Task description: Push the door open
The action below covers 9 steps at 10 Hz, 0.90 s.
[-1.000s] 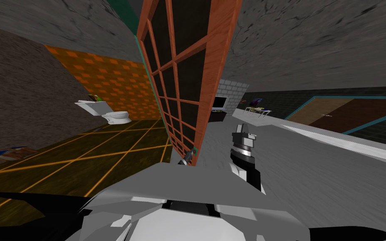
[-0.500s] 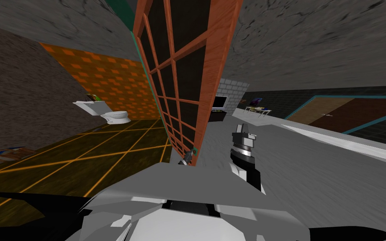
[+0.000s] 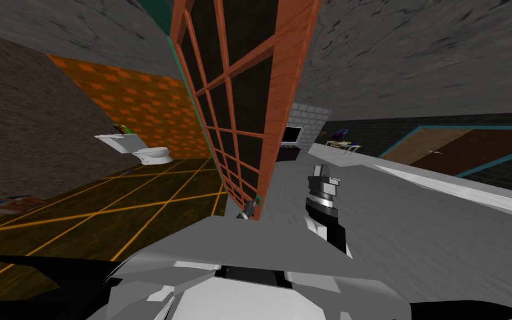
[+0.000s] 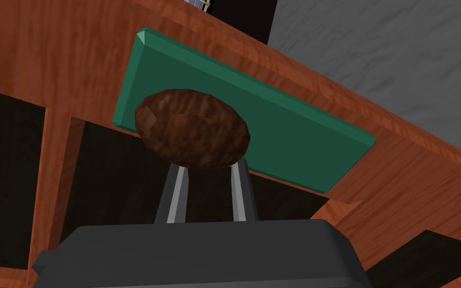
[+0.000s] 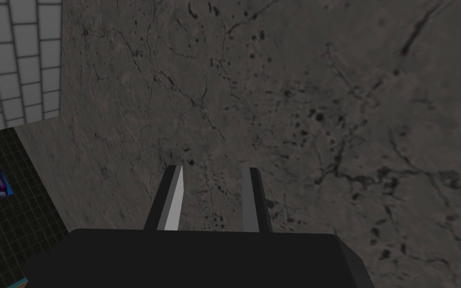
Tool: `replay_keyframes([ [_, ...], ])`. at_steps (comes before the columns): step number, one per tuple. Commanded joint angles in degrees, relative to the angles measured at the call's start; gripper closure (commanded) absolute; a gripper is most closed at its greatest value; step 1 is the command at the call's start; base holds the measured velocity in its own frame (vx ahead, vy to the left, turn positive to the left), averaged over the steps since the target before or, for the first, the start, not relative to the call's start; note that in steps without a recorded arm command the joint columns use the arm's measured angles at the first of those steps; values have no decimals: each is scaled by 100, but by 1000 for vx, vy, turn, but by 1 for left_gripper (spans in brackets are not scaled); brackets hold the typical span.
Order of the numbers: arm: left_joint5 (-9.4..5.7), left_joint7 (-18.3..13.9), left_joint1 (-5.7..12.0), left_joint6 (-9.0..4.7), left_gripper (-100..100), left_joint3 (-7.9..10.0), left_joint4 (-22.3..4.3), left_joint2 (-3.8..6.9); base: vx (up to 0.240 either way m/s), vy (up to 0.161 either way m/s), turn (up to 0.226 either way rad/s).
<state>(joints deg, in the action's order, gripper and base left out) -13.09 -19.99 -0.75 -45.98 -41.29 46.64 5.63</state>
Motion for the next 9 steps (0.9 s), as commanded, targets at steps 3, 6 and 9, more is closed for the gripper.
replay_keyframes([
  [3,-100,-376,-6,-8,100,-41,215,-4,10,-9,-2],
  [6,-170,-614,-9,-11,100,-63,221,-6,12,-14,-2],
  [9,-309,-1091,-14,-17,100,-108,232,-12,17,-19,-2],
])
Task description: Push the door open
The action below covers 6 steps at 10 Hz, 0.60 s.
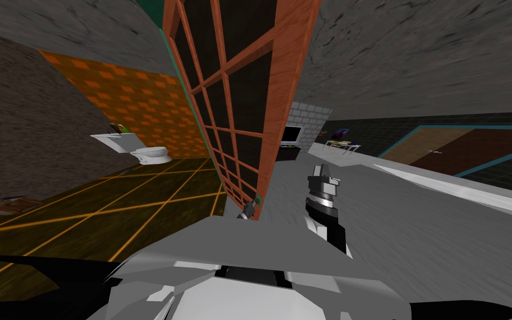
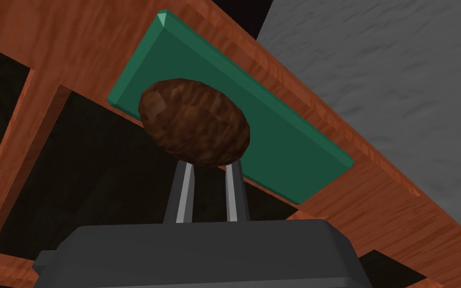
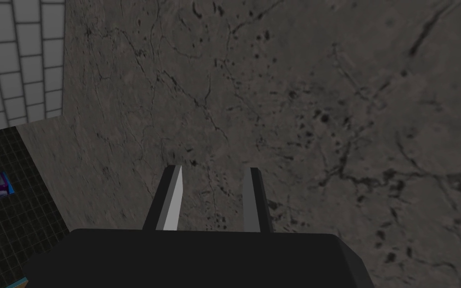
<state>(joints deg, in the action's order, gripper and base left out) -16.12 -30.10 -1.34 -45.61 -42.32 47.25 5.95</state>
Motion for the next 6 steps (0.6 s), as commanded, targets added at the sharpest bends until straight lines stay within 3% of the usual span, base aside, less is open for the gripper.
replay_keyframes([
  [1,-6,-80,44,-53,100,-4,171,-44,13,-8,-2],
  [6,-196,-788,37,-62,100,-65,186,-57,14,-12,-2],
])
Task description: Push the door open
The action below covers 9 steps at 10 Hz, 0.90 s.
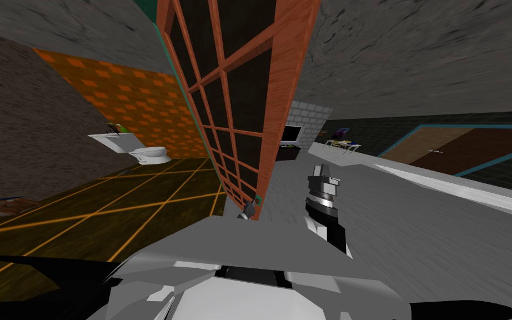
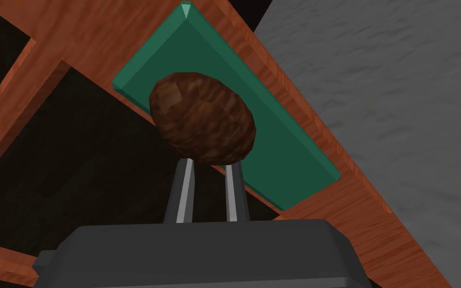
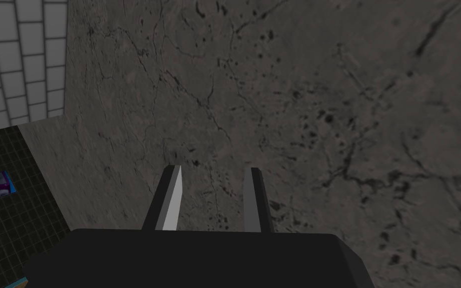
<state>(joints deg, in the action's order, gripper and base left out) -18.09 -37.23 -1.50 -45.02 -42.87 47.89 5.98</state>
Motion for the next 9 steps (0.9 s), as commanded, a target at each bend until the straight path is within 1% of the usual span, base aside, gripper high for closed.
replay_keyframes([
  [1,-63,-286,51,-123,100,-30,126,-64,17,-17,-3],
  [2,-63,-310,51,-123,100,-30,126,-64,12,-15,-2],
  [3,-125,-543,49,-126,100,-50,131,-69,13,-15,-3],
  [4,-125,-545,49,-126,100,-50,131,-69,15,-8,6],
  [5,-179,-771,47,-128,100,-67,136,-74,13,-15,-15],
  [6,-179,-773,47,-128,100,-67,136,-74,13,-15,-5],
  [7,-233,-1001,44,-131,100,-85,140,-79,11,-10,8],
  [8,-233,-1001,44,-131,100,-85,140,-79,8,-11,-5],
  [9,-287,-1229,42,-133,100,-102,144,-84,12,-14,-11],
])
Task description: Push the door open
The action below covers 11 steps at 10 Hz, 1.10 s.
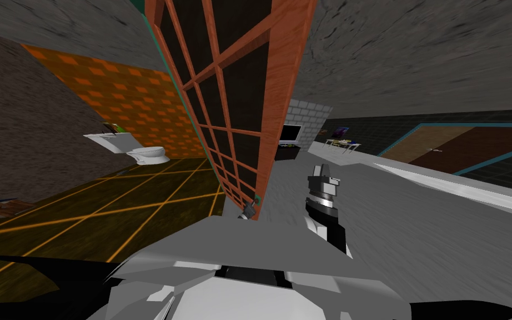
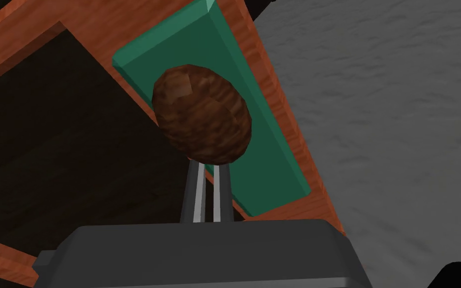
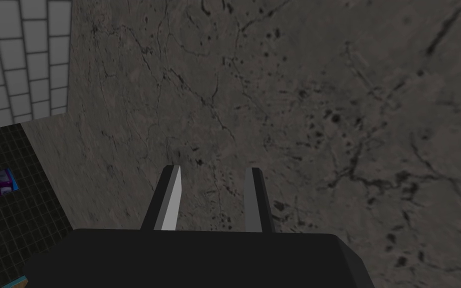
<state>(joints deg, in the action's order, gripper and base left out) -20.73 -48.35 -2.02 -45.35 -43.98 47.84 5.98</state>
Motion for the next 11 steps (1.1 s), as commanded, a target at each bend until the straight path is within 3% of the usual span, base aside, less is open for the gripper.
replay_keyframes([
  [1,-77,-286,92,-102,100,-8,154,-90,12,-19,7],
  [2,-157,-324,18,-37,-100,-72,-18,-24,-19,15,3],
  [11,-1000,-1630,-32,-212,-100,-552,438,207,-98,49,-20],
])
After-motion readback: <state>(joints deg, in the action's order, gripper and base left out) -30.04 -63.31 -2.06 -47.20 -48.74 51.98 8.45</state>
